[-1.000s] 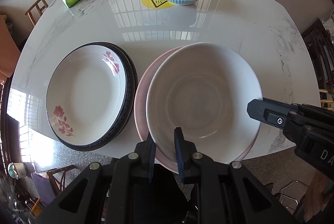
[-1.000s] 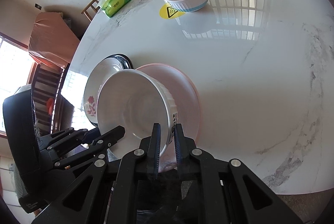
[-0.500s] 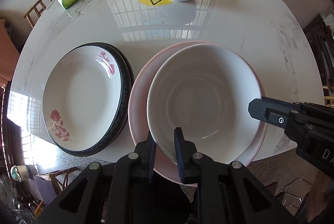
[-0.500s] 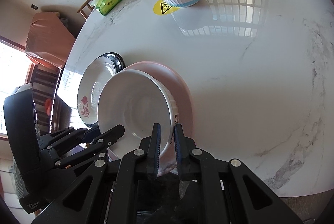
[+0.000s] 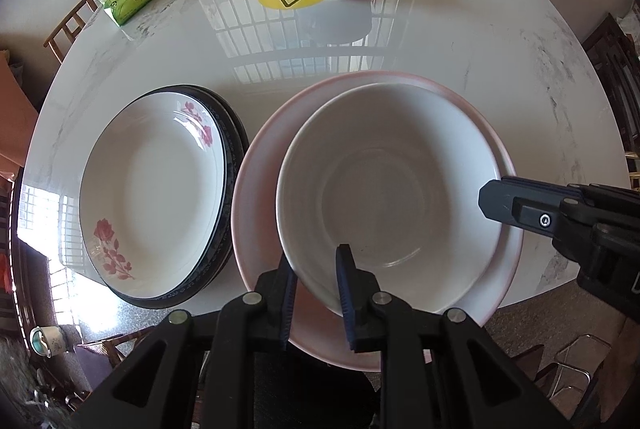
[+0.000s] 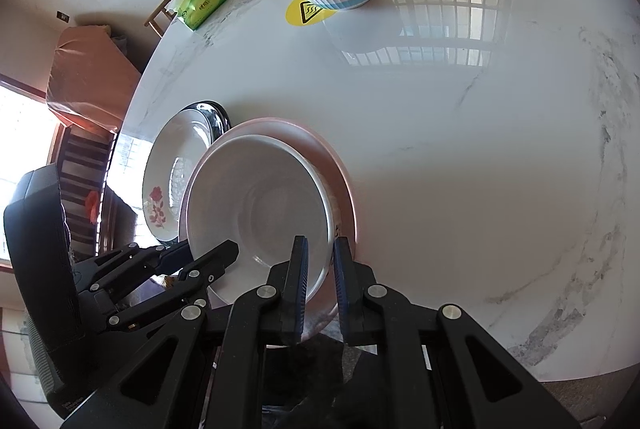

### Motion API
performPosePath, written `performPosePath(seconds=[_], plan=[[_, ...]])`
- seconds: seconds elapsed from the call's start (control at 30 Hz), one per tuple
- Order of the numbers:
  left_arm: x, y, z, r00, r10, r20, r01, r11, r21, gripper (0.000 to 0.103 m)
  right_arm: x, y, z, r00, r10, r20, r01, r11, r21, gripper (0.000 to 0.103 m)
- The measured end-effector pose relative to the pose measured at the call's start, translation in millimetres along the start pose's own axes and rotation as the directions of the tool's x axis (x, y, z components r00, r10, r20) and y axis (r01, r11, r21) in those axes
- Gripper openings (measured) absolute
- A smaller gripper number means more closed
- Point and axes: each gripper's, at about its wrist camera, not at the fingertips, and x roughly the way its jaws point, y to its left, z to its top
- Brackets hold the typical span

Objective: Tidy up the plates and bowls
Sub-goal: 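Carry the rabbit-printed bowl over the pink bowl and lower it inside, then open both grippers and withdraw from the nested bowls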

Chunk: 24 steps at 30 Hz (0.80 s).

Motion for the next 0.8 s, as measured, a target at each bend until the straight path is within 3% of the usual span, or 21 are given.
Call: performPosePath(seconds=[0.3,0.8], plan=[[-0.6,-5.3,-3.5,0.999,0.037,0.024,-0.038,0.999,0.039,0.022,1.0,1.3,0.0,1.0,-0.007,0.0,0.007,1.0,-0.009,0.013],[-4.7,1.4,-2.5,0.999,-0.047,0.012,0.046,0.995,0.093,0.032,3.2,4.2,-0.1,1.0,-0.006,0.003,0.006,1.0,-0.02,0.014]])
